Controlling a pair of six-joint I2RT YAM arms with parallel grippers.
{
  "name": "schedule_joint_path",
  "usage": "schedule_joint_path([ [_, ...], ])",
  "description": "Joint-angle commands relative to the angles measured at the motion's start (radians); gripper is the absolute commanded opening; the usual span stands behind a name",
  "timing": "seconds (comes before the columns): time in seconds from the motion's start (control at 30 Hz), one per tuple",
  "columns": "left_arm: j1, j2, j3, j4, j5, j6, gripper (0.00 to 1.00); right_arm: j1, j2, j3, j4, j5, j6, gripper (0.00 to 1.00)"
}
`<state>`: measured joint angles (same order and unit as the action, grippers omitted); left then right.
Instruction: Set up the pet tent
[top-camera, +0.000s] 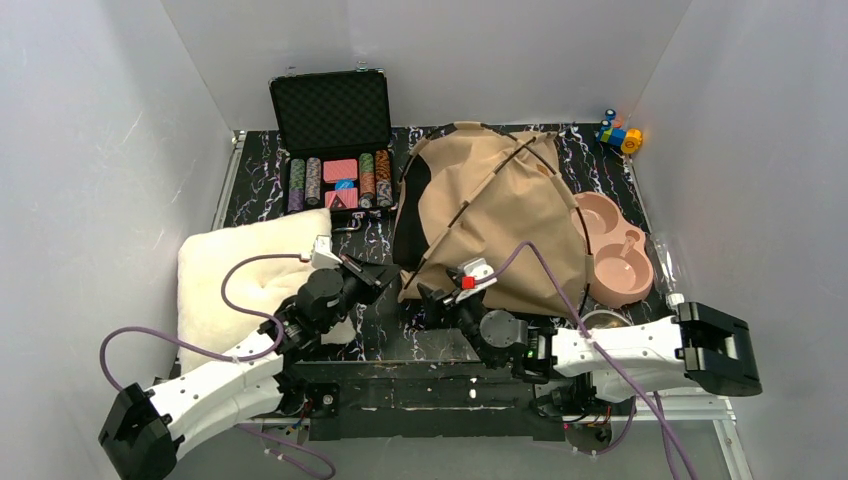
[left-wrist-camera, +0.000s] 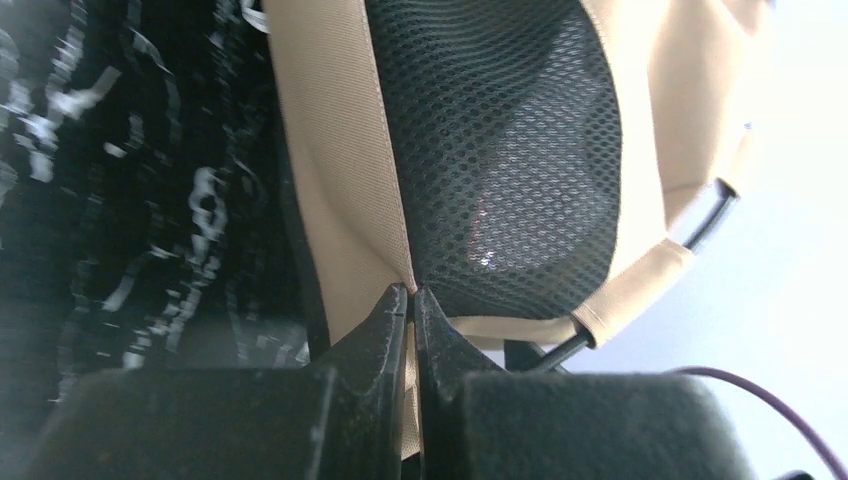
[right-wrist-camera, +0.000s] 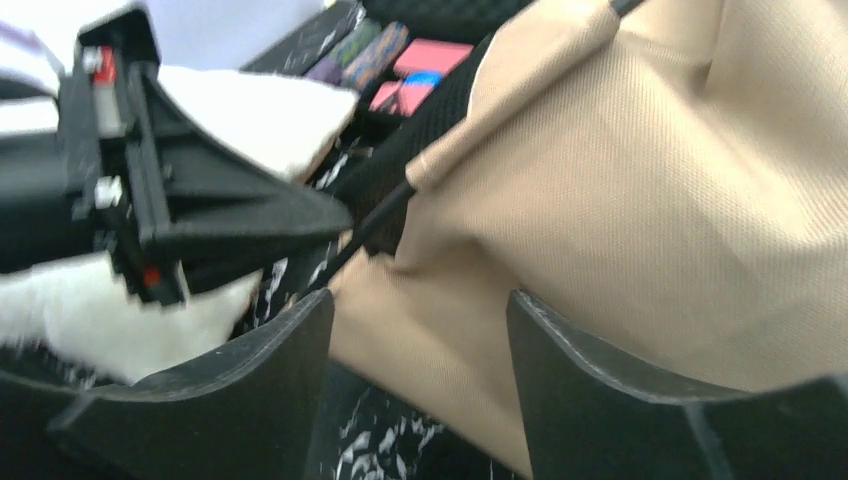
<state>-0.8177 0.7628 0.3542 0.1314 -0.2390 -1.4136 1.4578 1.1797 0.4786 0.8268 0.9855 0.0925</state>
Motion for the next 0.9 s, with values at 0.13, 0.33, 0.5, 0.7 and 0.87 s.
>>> schedule_joint_path([
  [0.13,0.196,0.016,0.116,-0.203,0.168,0.357,0.0,-0.002,-0.134,0.154,-0.647,-0.363,0.245,0.76],
  [0.33,0.358,0.113,0.228,-0.316,0.329,0.583,0.0,-0.02,-0.136,0.485,-1.13,-0.369,0.317,0.81],
  [0.5,0.52,0.264,0.379,-0.381,0.422,0.757,0.0,-0.062,-0.088,0.771,-1.463,-0.277,0.334,0.82],
  [0.7,0.638,0.437,0.605,-0.515,0.341,0.932,0.15,-0.167,-0.128,0.917,-1.611,-0.19,0.335,0.86],
  [0.87,0.643,0.385,0.729,-0.6,0.217,1.05,0.92,-0.369,-0.201,0.871,-1.645,-0.254,0.358,0.87],
])
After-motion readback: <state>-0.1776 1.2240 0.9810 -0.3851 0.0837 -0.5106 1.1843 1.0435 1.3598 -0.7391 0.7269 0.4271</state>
